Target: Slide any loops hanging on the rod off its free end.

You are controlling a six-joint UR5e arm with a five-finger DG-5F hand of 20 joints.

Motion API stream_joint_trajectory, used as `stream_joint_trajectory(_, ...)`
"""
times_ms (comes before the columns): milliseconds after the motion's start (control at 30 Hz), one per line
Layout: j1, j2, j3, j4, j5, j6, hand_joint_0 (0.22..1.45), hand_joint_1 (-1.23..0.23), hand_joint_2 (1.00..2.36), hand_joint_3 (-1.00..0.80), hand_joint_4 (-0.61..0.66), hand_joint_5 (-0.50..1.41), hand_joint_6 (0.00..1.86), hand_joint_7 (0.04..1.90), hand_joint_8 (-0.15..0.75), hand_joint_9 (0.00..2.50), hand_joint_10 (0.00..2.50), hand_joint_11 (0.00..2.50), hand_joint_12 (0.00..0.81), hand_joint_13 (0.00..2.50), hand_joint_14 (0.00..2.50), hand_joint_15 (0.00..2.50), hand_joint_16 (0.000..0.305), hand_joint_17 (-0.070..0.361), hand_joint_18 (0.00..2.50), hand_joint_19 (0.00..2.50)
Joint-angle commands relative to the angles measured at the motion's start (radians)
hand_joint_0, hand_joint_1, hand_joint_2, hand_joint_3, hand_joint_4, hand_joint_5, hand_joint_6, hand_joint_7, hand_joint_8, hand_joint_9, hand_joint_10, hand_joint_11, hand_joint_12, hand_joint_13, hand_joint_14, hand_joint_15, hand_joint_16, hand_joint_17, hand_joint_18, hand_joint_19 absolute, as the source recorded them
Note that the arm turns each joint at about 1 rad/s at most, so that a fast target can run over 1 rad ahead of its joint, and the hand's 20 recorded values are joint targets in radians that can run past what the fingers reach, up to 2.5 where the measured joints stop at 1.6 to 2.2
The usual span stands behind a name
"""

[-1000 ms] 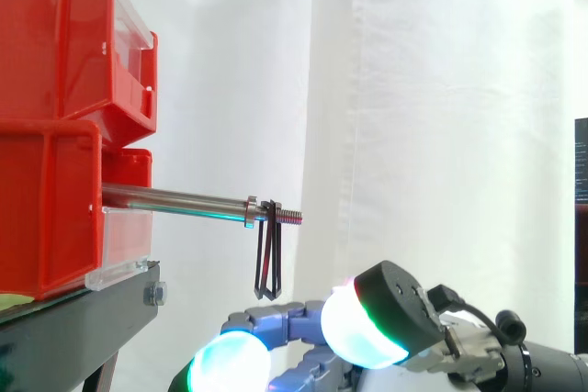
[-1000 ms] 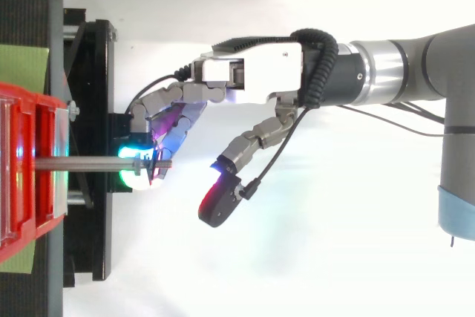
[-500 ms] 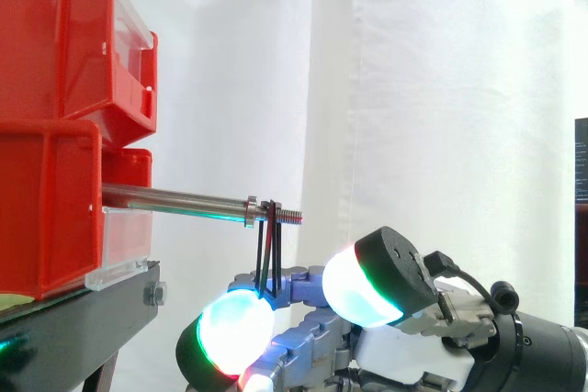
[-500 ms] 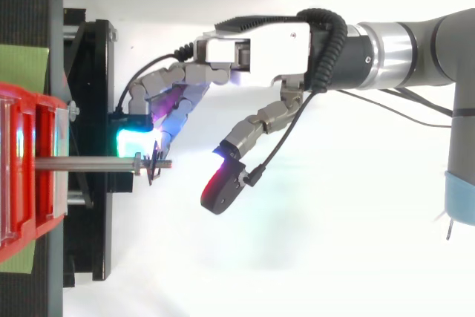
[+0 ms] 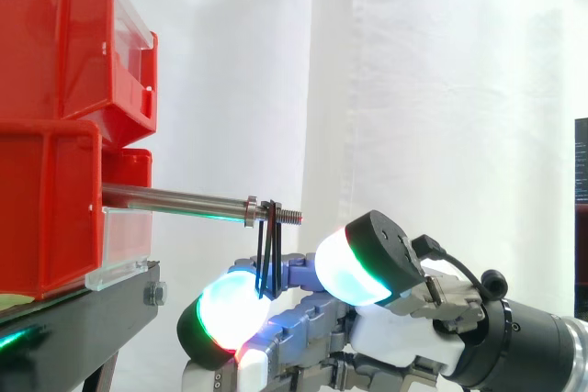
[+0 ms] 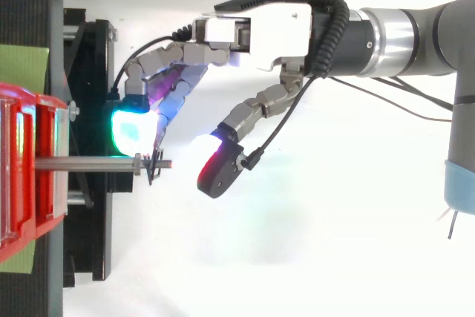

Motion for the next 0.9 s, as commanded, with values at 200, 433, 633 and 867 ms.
stream_joint_trajectory(200, 0.019, -0.009, 0.012, 0.007, 0.046, 0.001, 0.63, -0.69, 1.00, -0.47, 0.23, -0.11, 0.50, 1.24, 0.278, 0.92, 0.01, 0.25, 0.300, 0.67, 0.00, 0.07, 0.037, 0.084, 0.64, 0.30)
stream_joint_trajectory(433, 0.025, -0.008, 0.012, 0.000, 0.052, 0.020, 0.63, -0.69, 1.00, -0.47, 0.23, -0.10, 0.50, 1.24, 0.277, 0.92, 0.01, 0.24, 0.293, 0.67, 0.00, 0.08, 0.037, 0.084, 0.64, 0.30)
stream_joint_trajectory(633, 0.025, -0.008, 0.015, 0.004, 0.054, 0.029, 0.63, -0.68, 1.00, -0.45, 0.22, -0.10, 0.50, 1.28, 0.280, 0.93, 0.01, 0.24, 0.295, 0.68, 0.00, 0.08, 0.037, 0.083, 0.64, 0.31)
stream_joint_trajectory(867, 0.018, -0.008, 0.043, -0.023, 0.038, 0.033, 0.63, -0.68, 1.01, -0.42, 0.20, -0.10, 0.51, 1.33, 0.281, 0.93, 0.01, 0.26, 0.298, 0.68, 0.00, 0.08, 0.037, 0.084, 0.65, 0.31)
